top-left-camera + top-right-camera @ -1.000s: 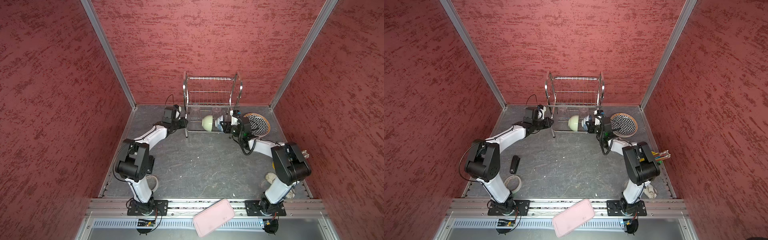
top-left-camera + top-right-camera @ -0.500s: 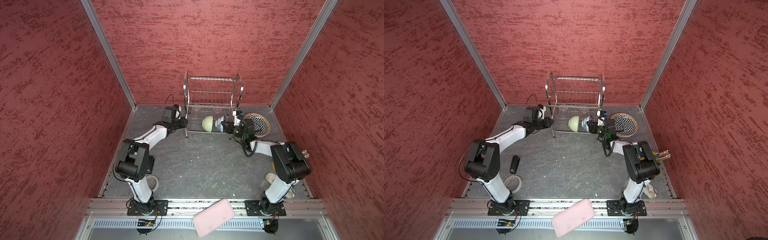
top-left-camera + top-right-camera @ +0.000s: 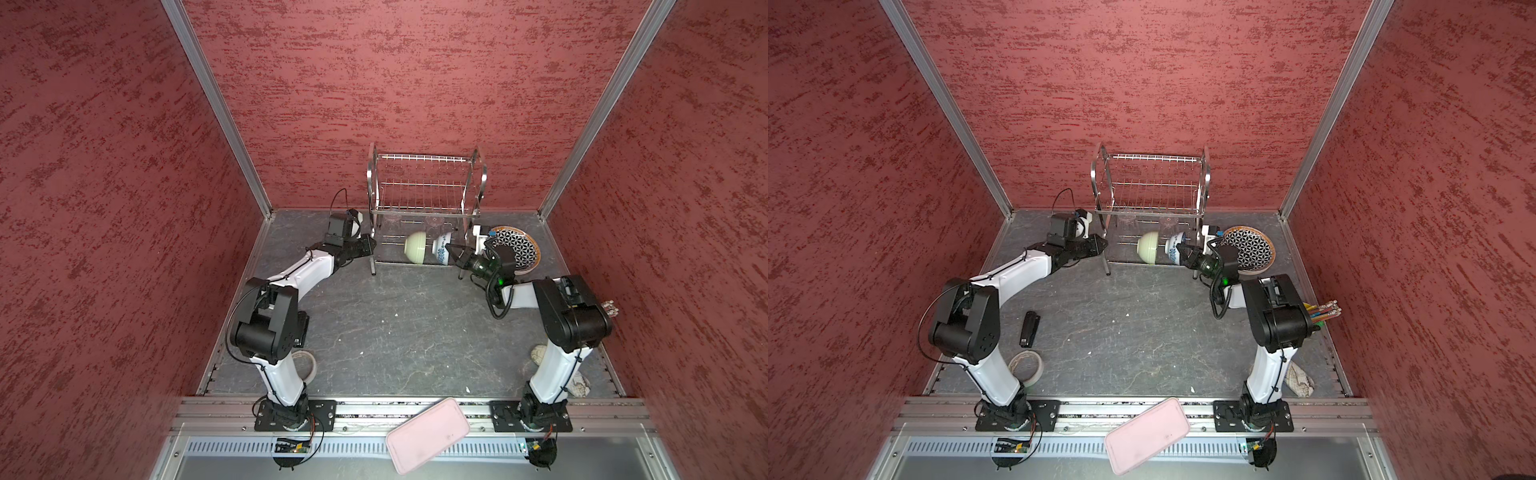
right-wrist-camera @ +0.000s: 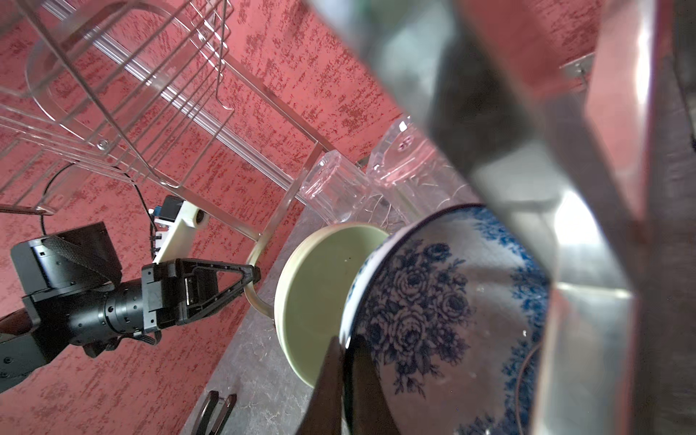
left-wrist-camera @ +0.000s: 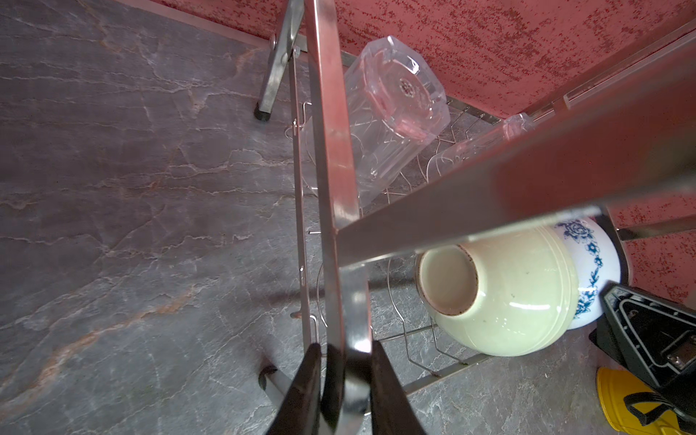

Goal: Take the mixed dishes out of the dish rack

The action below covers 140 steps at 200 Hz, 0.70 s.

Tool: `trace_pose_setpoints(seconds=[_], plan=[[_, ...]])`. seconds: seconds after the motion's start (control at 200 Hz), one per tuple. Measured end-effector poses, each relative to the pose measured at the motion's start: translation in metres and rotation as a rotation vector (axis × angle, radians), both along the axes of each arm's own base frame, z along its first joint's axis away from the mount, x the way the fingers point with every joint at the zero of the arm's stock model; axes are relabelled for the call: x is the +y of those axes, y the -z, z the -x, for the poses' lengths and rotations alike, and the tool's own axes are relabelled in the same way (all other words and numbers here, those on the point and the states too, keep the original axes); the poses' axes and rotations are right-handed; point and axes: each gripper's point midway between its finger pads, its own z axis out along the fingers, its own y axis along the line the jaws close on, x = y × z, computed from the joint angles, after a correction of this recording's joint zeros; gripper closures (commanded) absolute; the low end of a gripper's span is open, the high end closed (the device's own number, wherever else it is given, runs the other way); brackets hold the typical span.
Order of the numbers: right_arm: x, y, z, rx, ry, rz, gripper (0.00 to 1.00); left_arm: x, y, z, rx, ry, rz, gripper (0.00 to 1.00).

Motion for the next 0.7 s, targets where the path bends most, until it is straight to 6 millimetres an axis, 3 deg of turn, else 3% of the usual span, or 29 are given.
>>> trace_pose_setpoints(seconds=[0.701], plan=[[-0.0061,-0.0026,0.0064,-0.013,-0.071,-0.191,1.00,-0.0007,0.0002,0.0003,0.008,-0.002,-0.010,0.77]])
